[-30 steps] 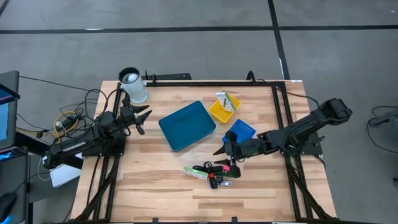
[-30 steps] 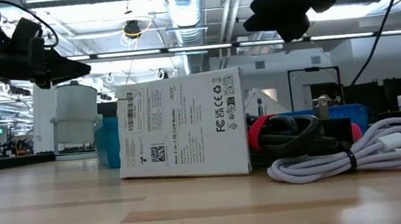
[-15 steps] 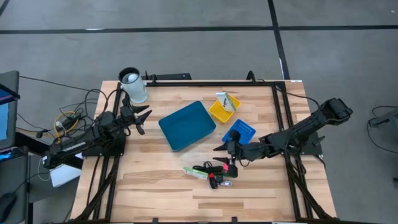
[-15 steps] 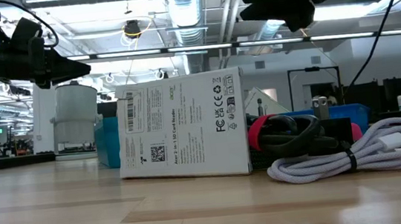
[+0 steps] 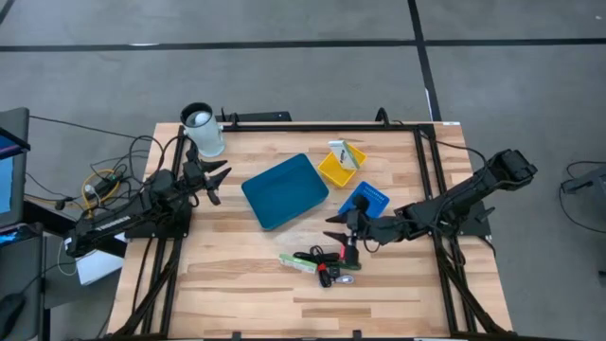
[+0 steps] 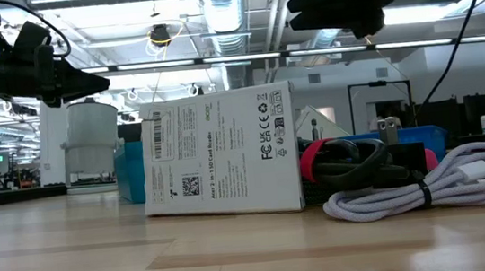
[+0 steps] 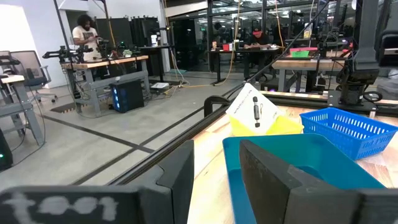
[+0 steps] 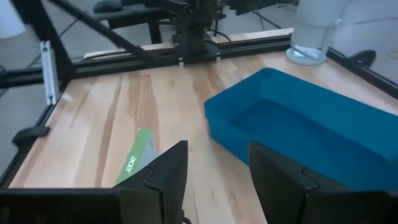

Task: Pick and place items into bin
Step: Put the card reader box into the yellow bin

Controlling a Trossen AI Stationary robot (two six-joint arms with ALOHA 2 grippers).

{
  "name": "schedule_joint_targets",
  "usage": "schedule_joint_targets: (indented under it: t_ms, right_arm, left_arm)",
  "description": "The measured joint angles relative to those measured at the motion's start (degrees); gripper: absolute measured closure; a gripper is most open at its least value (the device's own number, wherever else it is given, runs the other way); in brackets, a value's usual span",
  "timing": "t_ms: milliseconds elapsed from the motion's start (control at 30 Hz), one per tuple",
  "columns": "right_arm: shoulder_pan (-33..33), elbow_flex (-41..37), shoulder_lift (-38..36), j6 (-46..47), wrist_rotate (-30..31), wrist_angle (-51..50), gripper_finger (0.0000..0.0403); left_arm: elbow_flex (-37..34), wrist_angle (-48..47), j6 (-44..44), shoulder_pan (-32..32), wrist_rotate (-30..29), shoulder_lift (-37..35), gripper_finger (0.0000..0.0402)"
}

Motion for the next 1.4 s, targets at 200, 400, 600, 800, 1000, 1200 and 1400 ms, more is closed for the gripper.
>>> schedule_joint_targets:
  t_ms: [200,400,600,800,1000,1200,1400]
  right_arm:
    - [0.3,0.0,0.4,4.9,0.6,0.2,0.0239]
    - [2.2,0.0,0.5,5.4,4.1,0.0,0.0239]
    - [4.8,0.0,0.5,5.7,11.2,0.4,0.0239]
    - [7.2,0.0,0.5,8.6,14.7,0.4,0.0239]
    - [9.3,-0.1,4.5,8.2,15.7,3.5,0.0239]
    - [10.4,0.0,10.3,8.0,15.4,7.0,0.0239]
    - [12.1,0.0,14.2,7.8,15.2,11.3,0.0239]
  left_arm:
    - [0.0,0.0,0.0,0.0,0.0,0.0,0.0282]
    - [0.0,0.0,0.0,0.0,0.0,0.0,0.0282]
    - [0.0,0.0,0.0,0.0,0.0,0.0,0.0282]
    - [0.0,0.0,0.0,0.0,0.0,0.0,0.0282]
    - [0.0,0.0,0.0,0.0,0.0,0.0,0.0282]
    - [0.0,0.0,0.0,0.0,0.0,0.0,0.0282]
    - [0.0,0.0,0.0,0.0,0.0,0.0,0.0282]
